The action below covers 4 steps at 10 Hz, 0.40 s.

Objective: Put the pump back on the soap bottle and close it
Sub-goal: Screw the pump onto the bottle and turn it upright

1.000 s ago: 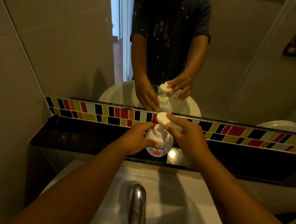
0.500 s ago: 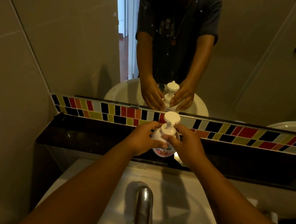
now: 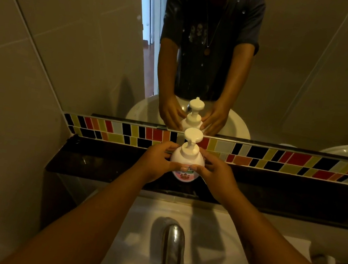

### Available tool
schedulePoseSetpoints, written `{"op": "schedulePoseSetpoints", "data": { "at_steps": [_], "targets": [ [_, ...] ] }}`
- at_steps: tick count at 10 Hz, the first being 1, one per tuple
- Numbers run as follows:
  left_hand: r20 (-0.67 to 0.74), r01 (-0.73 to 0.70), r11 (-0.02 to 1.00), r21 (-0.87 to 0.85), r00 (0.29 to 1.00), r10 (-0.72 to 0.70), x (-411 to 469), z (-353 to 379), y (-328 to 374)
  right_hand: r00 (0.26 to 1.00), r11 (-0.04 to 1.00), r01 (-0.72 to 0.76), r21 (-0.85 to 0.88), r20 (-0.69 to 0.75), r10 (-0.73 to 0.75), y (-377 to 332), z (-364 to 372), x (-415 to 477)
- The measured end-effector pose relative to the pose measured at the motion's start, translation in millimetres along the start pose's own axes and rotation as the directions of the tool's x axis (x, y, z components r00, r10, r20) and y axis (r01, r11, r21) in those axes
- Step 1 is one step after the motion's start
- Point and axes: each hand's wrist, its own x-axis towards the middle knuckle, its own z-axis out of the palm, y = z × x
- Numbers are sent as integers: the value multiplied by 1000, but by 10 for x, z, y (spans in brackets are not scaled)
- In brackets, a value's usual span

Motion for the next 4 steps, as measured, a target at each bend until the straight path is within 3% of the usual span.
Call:
{"op": "schedulePoseSetpoints", "data": {
  "at_steps": [4],
  "targets": [
    [-57,-9,1000,-12,998,9,18,-94,-156,1000,1000,1,28,-8,-1,37,134,154]
  ]
}}
